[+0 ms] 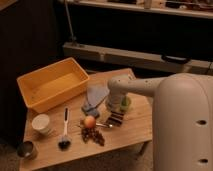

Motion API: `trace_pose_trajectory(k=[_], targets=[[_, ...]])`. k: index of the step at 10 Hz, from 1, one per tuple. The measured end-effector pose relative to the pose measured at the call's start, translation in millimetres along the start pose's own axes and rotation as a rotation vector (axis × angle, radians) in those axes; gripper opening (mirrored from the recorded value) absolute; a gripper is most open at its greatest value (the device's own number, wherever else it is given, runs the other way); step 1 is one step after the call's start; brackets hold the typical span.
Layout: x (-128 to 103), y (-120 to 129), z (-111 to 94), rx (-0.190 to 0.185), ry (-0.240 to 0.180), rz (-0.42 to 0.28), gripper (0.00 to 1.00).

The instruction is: Place eraser in tray

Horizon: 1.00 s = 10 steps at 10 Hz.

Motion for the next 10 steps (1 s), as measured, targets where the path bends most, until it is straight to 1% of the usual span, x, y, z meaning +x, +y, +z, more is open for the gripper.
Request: trace_pose_trajectory(k=[1, 2, 3, 4, 6, 7, 8, 9, 10], targets=[[0.7, 0.3, 4.2, -0.005, -0.002, 0.002, 0.75], [2.5, -0.2, 6.6, -0.005, -0.006, 0.006, 0.67], [3.8, -0.5, 6.9, -0.001, -0.017, 0.021, 0.56], [4.2, -0.3, 6.8, 0.002, -0.026, 0.031, 0.47], [3.8, -0.3, 6.2, 0.005, -0.023, 0.05, 0.26], [1.2, 1.1, 5.9, 0.004, -0.018, 0.054, 0.18], [-1.8, 1.2, 2.6, -0.005, -0.021, 0.067, 0.15], [-3.8, -0.5, -5.0, -0.013, -0.025, 0.085, 0.14], [-8.6, -2.2, -17.9, -0.019, -0.037, 0.103, 0.14]])
